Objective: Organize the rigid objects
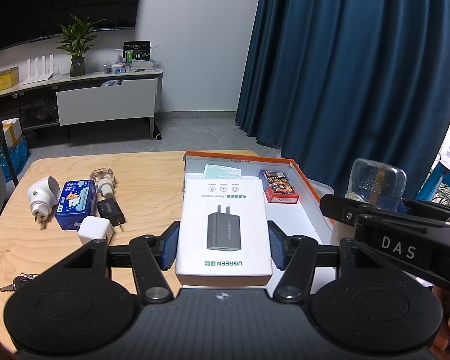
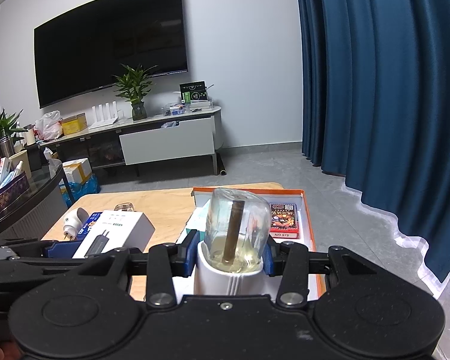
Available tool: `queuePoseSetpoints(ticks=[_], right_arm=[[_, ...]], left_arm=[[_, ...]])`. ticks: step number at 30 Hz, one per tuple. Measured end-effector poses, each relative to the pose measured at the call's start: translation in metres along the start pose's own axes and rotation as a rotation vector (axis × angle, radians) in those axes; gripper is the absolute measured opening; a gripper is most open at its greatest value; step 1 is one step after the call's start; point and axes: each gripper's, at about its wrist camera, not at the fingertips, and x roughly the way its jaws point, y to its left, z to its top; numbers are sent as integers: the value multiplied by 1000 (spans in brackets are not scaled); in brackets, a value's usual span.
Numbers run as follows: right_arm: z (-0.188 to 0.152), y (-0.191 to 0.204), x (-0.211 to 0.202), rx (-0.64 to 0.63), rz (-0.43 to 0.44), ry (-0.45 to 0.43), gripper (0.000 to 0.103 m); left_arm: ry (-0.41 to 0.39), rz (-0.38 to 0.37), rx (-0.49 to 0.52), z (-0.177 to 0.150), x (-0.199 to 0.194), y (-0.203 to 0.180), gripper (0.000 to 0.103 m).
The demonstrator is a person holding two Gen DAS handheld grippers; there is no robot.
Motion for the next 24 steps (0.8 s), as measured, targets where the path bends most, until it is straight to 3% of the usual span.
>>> queuePoseSetpoints(ticks=[24], right_arm=[[0,-1,0,-5,6,9,51]], left_arm=[[3,0,-2,-1,-1,0,59]])
